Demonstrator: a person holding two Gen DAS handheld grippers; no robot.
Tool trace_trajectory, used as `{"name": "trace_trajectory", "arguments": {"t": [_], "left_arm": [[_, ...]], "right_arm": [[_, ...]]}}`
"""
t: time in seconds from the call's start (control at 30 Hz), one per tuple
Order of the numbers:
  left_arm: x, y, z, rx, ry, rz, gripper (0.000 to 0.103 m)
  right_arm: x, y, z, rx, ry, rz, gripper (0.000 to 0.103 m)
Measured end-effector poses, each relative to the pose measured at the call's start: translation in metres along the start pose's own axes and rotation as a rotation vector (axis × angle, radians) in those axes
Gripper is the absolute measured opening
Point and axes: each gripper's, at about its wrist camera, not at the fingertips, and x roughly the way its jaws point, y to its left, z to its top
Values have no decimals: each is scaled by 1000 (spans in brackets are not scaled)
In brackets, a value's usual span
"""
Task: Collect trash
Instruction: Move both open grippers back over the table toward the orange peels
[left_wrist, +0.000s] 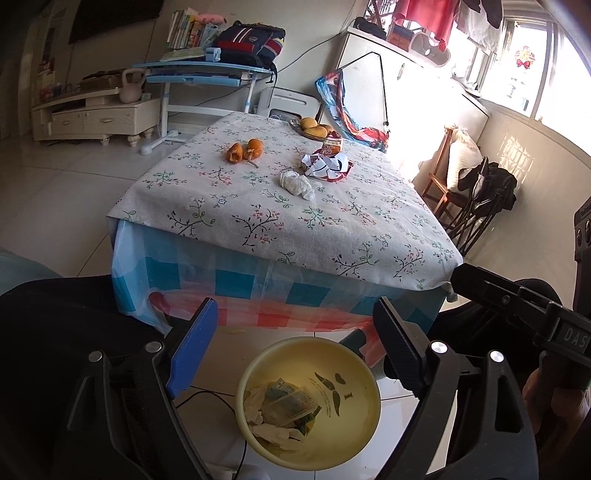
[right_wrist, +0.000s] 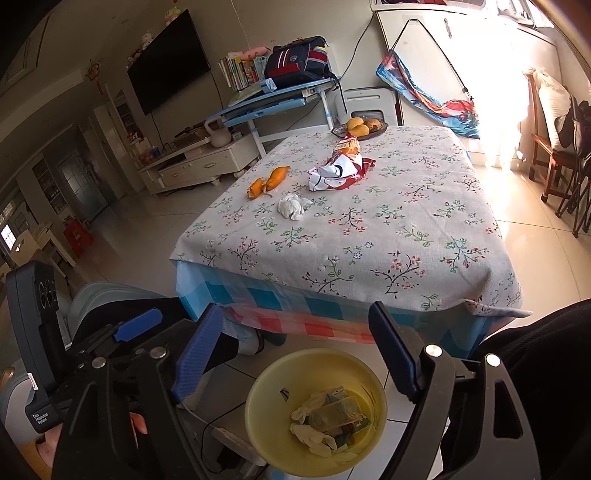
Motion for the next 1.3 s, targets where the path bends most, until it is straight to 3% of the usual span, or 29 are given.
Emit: {"name": "trace_trajectory", "arguments": {"t": [0.27,0.6,1.3], "left_arm": [[-3,4,4,-13,-38,42,90],[9,10,17,-11,-51,93,91],[39,12,37,-13,-47,163,93]], "right_arm": [[-8,6,10,-17,-27,-2,86],[5,17,11,-62,-15,5,87],[32,-3,17,-27,17,5,90]]}}
